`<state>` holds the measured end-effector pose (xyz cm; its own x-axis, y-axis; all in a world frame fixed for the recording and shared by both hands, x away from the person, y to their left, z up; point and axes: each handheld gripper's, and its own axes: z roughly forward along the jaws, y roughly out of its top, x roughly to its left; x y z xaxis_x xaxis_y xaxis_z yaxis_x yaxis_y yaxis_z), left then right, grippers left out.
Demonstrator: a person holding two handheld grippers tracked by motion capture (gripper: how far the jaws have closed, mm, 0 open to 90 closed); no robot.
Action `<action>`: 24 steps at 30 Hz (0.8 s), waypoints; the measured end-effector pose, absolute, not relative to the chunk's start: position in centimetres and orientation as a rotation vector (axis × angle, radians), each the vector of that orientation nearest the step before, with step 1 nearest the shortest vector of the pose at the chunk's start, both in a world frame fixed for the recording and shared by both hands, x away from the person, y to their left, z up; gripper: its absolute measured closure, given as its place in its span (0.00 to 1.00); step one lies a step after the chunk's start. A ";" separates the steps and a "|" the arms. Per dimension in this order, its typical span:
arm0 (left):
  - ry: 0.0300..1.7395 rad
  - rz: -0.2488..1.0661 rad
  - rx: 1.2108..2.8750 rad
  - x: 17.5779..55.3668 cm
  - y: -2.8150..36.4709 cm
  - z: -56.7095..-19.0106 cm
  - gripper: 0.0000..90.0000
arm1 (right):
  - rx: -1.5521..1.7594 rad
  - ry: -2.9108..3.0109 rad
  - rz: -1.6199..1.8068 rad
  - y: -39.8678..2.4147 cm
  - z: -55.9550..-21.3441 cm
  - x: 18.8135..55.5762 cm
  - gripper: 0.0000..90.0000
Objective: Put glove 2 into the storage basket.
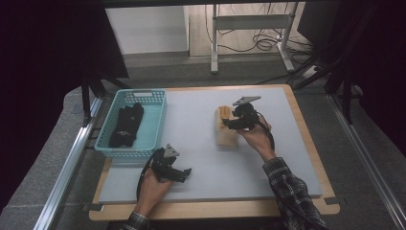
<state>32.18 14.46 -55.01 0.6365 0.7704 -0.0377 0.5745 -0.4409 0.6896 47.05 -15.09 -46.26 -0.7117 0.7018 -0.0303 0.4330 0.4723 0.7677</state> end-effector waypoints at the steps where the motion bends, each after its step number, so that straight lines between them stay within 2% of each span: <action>1: 1.045 0.370 2.172 32.2 14.4 -55.0 0.00 | 0.963 2.380 1.101 -15.4 -46.2 46.9 0.53; 3: 1.046 0.369 2.172 32.2 14.4 -55.0 0.00 | 0.979 2.370 1.095 -16.0 -46.1 46.4 0.58; 6: 1.046 0.369 2.171 32.2 14.4 -55.0 0.00 | 0.993 2.373 1.101 -17.1 -46.6 45.6 0.58; 12: 1.046 0.369 2.171 32.2 14.4 -55.0 0.00 | 1.049 2.395 1.090 -18.0 -48.4 44.6 0.45; 18: 1.046 0.369 2.171 32.2 14.4 -55.0 0.00 | 1.109 2.429 1.084 -17.5 -50.8 44.8 0.42; 19: 1.046 0.369 2.171 32.2 14.4 -55.0 0.00 | 1.129 2.430 1.099 -17.4 -51.1 44.9 0.42; 24: 1.046 0.369 2.171 32.2 14.4 -55.0 0.00 | 1.236 2.461 1.206 -17.1 -52.2 45.5 0.56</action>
<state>32.18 14.44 -55.02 0.6349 0.7715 -0.0402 0.5757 -0.4378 0.6906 45.50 -17.06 -52.18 -0.6545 0.7241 0.2178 0.6156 0.3430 0.7095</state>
